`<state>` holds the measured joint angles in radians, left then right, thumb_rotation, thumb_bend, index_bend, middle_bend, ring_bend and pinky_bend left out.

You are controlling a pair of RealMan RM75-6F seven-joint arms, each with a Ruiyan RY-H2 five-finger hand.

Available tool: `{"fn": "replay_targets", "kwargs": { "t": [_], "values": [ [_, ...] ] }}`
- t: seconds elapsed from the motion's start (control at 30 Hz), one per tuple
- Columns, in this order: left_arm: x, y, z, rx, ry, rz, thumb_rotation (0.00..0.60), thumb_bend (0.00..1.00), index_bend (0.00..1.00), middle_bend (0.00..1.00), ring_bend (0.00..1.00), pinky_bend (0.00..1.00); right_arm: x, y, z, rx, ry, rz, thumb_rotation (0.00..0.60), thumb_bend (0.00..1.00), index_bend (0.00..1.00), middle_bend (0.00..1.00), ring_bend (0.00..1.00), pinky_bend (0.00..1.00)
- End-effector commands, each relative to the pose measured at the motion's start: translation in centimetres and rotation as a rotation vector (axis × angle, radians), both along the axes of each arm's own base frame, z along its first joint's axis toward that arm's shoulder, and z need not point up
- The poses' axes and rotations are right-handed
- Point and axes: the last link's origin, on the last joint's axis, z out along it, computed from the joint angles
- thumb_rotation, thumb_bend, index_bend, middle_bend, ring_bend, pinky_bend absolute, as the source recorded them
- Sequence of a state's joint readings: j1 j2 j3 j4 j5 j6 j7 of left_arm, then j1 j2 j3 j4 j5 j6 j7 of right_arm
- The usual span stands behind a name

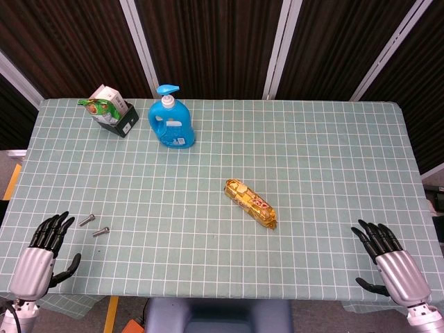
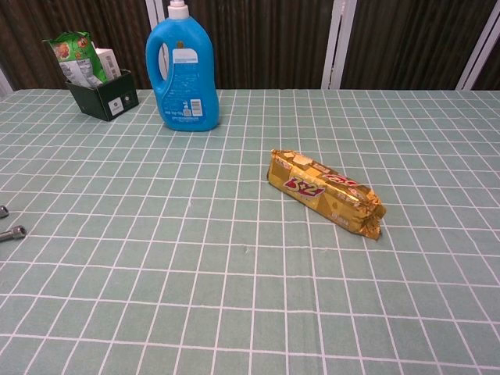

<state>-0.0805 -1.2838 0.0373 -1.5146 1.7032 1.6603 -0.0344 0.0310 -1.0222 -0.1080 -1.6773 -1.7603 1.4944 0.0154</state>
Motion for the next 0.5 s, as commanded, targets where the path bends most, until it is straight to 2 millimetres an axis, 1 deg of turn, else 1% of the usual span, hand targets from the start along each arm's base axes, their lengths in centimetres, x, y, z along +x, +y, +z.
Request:
{"fn": "replay_targets", "kwargs": {
  "t": [0.03,0.07,0.1,0.13,0.17,0.2,0.23,0.27,0.3,0.4,0.5],
  "values": [
    [0.0,0.4,-0.3,0.005,0.003,0.007,0.600,0.40,0.03,0.05,0.02,0.17,0.0,-0.2,0.0,-0.001,-0.003,-0.004,0.600,0.15,0.00,0.00,0.00,0.00],
    [0.0,0.7,-0.5,0.023,0.009,0.005,0.600,0.41,0.04,0.12,0.10,0.27,-0.1,-0.3,0.0,-0.001,-0.003,-0.007,0.600,0.15,0.00,0.00,0.00,0.00],
    [0.0,1.0,-0.8,0.033,0.012,0.007,0.600,0.41,0.05,0.29,0.29,0.46,-0.1,-0.3,0.0,0.000,-0.005,-0.010,0.600,0.15,0.00,0.00,0.00,0.00],
    [-0.1,1.4,-1.2,0.034,0.015,0.014,0.600,0.41,0.07,0.45,0.46,0.63,-0.1,-0.4,0.0,-0.001,-0.009,-0.009,0.600,0.15,0.00,0.00,0.00,0.00],
    [-0.3,1.7,-1.6,0.025,0.014,0.027,0.600,0.41,0.10,0.64,0.67,0.81,-0.1,-0.4,0.1,-0.005,-0.011,-0.008,0.600,0.15,0.00,0.00,0.00,0.00],
    [-0.6,2.3,-2.4,-0.003,0.011,0.050,0.600,0.41,0.13,0.83,0.86,0.94,-0.1,-0.4,0.1,-0.007,-0.008,-0.007,0.600,0.15,0.00,0.00,0.00,0.00],
    [-0.8,2.8,-2.9,-0.023,0.014,0.069,0.600,0.41,0.16,0.90,0.93,0.98,-0.1,-0.4,0.0,-0.005,-0.006,-0.008,0.600,0.15,0.00,0.00,0.00,0.00],
    [-1.2,3.5,-3.5,-0.033,0.026,0.091,0.600,0.41,0.20,0.97,0.98,1.00,-0.1,-0.4,0.0,-0.002,-0.006,-0.008,0.600,0.15,0.00,0.00,0.00,0.00],
    [-1.5,4.1,-4.0,-0.034,0.041,0.108,0.600,0.41,0.25,0.99,1.00,1.00,-0.1,-0.4,-0.1,-0.001,-0.005,-0.008,0.600,0.15,0.00,0.00,0.00,0.00],
    [-2.4,5.6,-5.5,-0.030,0.096,0.154,0.600,0.41,0.33,1.00,1.00,1.00,-0.1,-0.4,-0.1,0.000,-0.004,-0.007,0.600,0.15,0.00,0.00,0.00,0.00],
    [-3.4,6.8,-6.7,-0.034,0.139,0.210,0.600,0.41,0.37,1.00,1.00,1.00,-0.1,-0.4,-0.1,-0.005,-0.005,-0.009,0.600,0.15,0.00,0.00,0.00,0.00]
  ]
}}
